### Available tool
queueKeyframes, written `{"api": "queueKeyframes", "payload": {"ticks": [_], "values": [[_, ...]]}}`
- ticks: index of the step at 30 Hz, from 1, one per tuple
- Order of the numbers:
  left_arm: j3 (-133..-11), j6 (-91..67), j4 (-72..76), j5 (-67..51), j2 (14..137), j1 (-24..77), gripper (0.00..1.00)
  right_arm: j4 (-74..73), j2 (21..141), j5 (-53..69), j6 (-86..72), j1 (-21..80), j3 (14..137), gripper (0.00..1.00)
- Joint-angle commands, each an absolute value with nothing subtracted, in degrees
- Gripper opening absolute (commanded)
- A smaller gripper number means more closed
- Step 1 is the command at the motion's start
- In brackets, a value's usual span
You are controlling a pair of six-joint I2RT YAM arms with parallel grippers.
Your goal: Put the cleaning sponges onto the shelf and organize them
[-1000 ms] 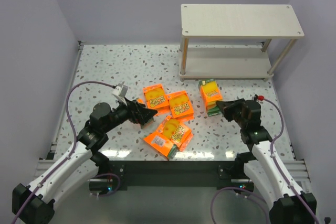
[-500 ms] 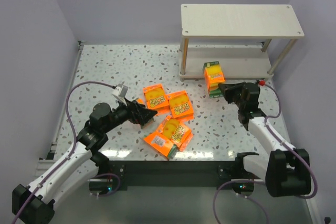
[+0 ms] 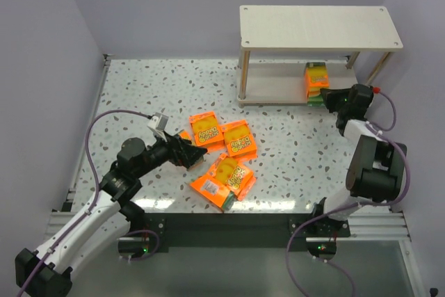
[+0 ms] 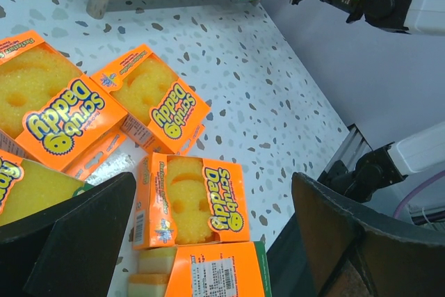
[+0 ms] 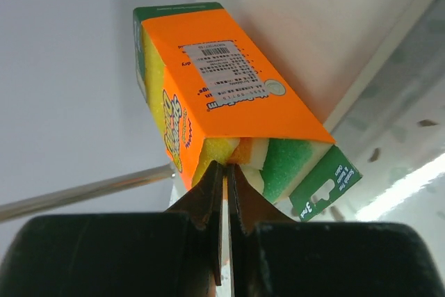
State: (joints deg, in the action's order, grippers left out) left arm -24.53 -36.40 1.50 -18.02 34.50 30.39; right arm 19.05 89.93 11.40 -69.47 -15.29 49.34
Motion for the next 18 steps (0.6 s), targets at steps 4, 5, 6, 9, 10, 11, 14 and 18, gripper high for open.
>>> {"api": "queueKeyframes", "payload": {"ticks": [4,5,6,9,10,11,14,18], "values": [[-27.25,-36.21,2.11,-19.07,35.16,30.41,1.00,25.13,98.33,19.51,-63.90,-19.07,54.13,0.00],[-27.42,-36.12,2.20,-19.16,35.33,30.41,1.00,25.57,99.05,20.03,-63.90,-20.20,54.92,0.00],[-27.42,-36.04,2.11,-19.16,35.42,30.41,1.00,26.45,99.75,20.82,-63.98,-20.82,55.02,0.00],[-27.33,-36.04,2.46,-19.07,35.33,30.41,1.00,27.60,101.51,22.14,-63.72,-23.11,56.86,0.00],[-27.25,-36.04,2.72,-19.16,35.51,30.41,1.00,26.73,101.86,22.41,-63.55,-23.99,57.39,0.00],[-26.99,-36.04,3.33,-19.16,35.68,30.41,1.00,26.54,102.39,22.85,-63.46,-24.43,58.09,0.00],[-26.46,-36.47,5.00,-19.51,36.82,30.41,1.00,25.67,102.57,22.85,-62.58,-25.75,58.36,0.00],[-26.19,-36.65,5.98,-20.30,38.05,30.41,1.00,25.22,104.15,23.73,-61.61,-27.33,59.68,0.00]]}}
